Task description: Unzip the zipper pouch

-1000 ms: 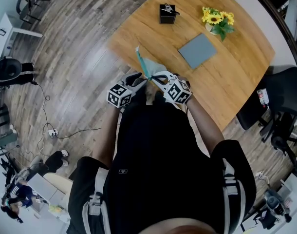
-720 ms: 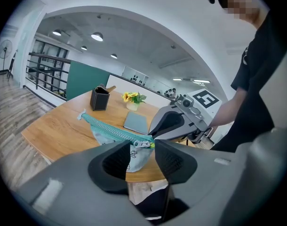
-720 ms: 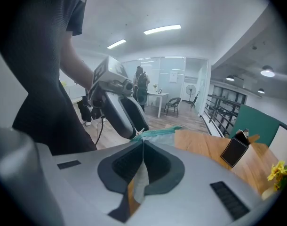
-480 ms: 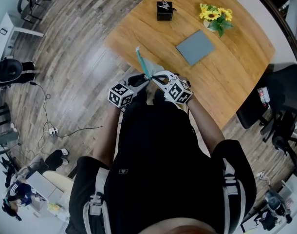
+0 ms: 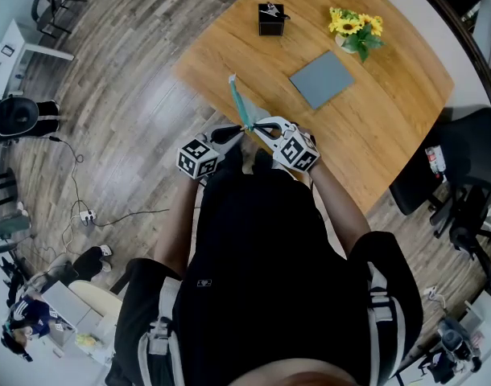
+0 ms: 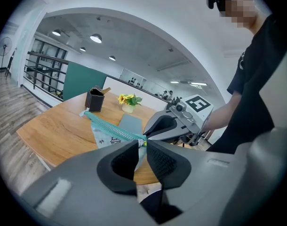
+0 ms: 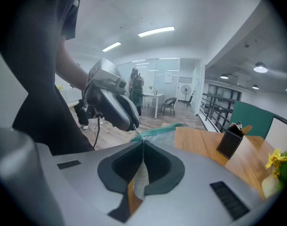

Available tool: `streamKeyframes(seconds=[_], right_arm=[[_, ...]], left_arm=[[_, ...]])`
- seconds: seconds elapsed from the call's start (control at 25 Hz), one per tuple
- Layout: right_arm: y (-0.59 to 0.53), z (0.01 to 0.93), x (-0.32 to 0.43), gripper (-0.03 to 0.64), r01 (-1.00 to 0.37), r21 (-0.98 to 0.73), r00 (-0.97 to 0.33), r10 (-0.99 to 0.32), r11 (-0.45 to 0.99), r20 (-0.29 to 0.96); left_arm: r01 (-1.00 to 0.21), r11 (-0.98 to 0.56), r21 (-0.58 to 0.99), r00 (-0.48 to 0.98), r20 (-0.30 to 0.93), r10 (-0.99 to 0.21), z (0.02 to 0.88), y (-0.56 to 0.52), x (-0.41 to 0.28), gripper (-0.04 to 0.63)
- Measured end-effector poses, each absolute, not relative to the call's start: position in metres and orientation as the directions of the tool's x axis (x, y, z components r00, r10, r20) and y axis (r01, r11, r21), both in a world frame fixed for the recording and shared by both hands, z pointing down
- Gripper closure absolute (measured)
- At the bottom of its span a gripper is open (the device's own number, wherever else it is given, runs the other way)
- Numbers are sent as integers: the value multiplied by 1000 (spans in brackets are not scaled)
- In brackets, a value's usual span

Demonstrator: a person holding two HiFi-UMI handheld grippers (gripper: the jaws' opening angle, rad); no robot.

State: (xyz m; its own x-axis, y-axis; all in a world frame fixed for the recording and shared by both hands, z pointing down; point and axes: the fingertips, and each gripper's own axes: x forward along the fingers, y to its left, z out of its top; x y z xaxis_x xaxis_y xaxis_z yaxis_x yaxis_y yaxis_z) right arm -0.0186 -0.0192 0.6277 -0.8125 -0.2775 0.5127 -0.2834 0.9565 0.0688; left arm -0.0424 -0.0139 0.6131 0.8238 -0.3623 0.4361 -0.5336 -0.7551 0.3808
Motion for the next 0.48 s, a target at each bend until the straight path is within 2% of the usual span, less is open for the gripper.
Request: streamKeyframes(seconds=[0.48], right_arm=[[-17,627,-20,604,-243,91,-816,-254,966,519]], left_arm=[[-528,-789,313,804,485,-345,615,-13,-30,551]])
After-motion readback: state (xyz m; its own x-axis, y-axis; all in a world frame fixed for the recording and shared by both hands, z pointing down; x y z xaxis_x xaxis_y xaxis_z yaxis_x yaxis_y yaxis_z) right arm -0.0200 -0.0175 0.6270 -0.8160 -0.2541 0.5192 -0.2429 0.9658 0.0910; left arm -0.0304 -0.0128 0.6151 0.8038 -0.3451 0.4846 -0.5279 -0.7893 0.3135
